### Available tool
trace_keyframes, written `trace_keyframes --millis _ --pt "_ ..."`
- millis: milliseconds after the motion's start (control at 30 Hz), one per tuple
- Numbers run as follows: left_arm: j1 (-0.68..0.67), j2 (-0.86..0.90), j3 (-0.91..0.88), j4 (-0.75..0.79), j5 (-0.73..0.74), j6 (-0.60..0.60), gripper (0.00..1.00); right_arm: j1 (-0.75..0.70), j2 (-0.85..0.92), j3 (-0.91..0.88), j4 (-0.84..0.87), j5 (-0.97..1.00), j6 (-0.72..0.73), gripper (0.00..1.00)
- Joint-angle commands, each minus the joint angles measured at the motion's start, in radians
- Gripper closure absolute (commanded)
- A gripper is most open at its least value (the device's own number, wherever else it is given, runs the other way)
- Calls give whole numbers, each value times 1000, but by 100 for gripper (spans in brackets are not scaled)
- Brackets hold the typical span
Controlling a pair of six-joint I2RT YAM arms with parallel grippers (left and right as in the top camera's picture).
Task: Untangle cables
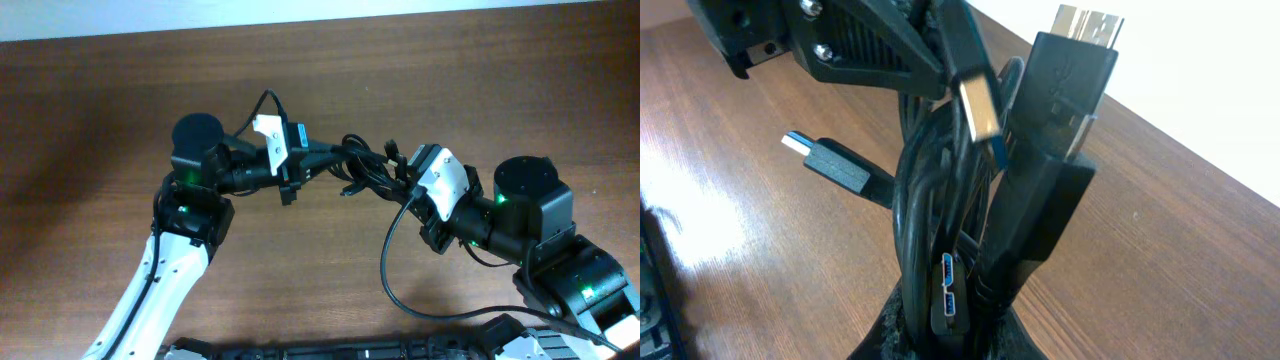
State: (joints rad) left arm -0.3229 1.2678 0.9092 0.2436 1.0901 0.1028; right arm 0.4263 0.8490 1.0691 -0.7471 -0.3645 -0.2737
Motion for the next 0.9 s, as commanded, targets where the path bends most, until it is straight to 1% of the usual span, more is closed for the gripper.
trace_keyframes --millis 0,67,167,200,300,333,400,533,600,700,733,767,800,833,867 --pt "8 -6 13 6 -190 -126 100 5 -6 6 2 -24 -18 96" --pt "8 -6 13 6 -251 -194 100 5 -6 6 2 -16 -18 96" --pt "8 -6 13 9 -381 -388 100 5 -6 6 -6 10 -18 96" --pt "8 -6 13 17 -392 -429 100 5 -6 6 -13 23 -17 96" --pt "7 -6 13 92 -381 -488 100 5 -5 6 -53 80 -12 96" --pt "6 -6 13 124 -370 -506 100 5 -5 6 -61 101 -6 96" --pt "5 -7 13 142 -368 -507 100 5 -5 6 -60 108 -6 96" --pt "6 -8 13 142 -364 -506 100 5 -5 6 -64 112 -6 96" --pt "6 -8 13 138 -446 -517 100 5 -5 6 -66 111 -6 96" --pt "6 -8 13 112 -512 -578 100 5 -5 6 -60 110 -6 96" --pt "4 -8 13 110 -495 -577 100 5 -5 6 -59 110 -6 96" --pt "-1 -8 13 115 -448 -572 100 5 -5 6 -58 106 -6 95" --pt "-4 -8 13 121 -406 -537 100 5 -5 6 -56 106 -2 85" --pt "-4 -8 13 151 -312 -472 100 5 -5 6 -50 106 2 75" --pt "-4 -8 13 188 -237 -431 100 5 -5 6 -41 98 2 67"
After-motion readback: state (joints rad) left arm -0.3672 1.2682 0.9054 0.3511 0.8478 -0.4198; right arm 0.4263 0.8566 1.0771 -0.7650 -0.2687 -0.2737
